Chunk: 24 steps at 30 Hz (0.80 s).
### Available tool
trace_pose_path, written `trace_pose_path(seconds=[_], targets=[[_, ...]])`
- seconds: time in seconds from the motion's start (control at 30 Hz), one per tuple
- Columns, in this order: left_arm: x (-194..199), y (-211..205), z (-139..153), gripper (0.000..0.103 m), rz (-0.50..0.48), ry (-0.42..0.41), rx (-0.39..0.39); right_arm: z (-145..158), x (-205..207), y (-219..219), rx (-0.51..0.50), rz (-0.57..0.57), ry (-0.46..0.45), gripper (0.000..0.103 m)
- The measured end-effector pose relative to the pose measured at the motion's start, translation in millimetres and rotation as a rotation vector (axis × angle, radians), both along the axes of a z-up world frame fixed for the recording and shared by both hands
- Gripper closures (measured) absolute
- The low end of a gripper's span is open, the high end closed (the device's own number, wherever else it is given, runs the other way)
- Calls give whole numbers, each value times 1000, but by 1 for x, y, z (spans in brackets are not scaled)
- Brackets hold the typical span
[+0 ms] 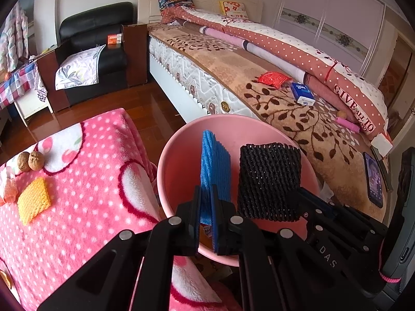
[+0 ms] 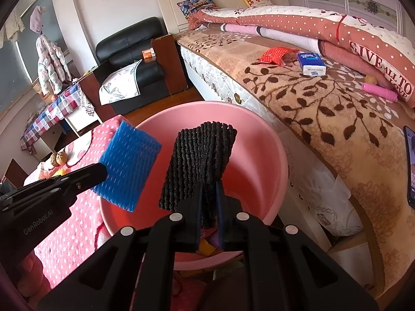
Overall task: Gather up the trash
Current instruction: 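Carry both pads over the pink basin and open both tools, then move both open tools back over the table toward the crumpled wrapper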
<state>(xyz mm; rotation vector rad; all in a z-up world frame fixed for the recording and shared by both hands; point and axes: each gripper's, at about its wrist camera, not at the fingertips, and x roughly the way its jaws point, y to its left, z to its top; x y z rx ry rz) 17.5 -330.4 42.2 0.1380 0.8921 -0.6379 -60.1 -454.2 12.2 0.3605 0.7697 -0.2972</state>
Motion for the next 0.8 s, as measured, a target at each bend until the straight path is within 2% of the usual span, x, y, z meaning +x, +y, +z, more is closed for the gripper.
trace_pose_path(seconds=[0.17, 0.23, 0.3, 0.37, 0.43, 0.57, 0.8], targets=[[-2, 2, 3, 95, 1, -4, -8, 2, -1, -1, 8, -5, -10, 93], [-3, 2, 4, 89, -3, -6, -12, 2, -1, -1, 8, -7, -11, 93], [-4, 4, 6, 78, -2, -11, -16, 2, -1, -1, 10, -6, -9, 92], [-6, 5, 8, 73, 1, -20, -21, 2, 0, 0, 14, -4, -2, 91], [-6, 6, 10, 73, -1, -23, -25, 2, -1, 1, 18, -3, 1, 89], [-7, 11, 14, 70, 4, -22, -36, 3, -1, 3, 21, 2, -4, 78], [-10, 18, 21, 69, 14, -27, -52, 8, -4, 8, 16, 11, -12, 76]])
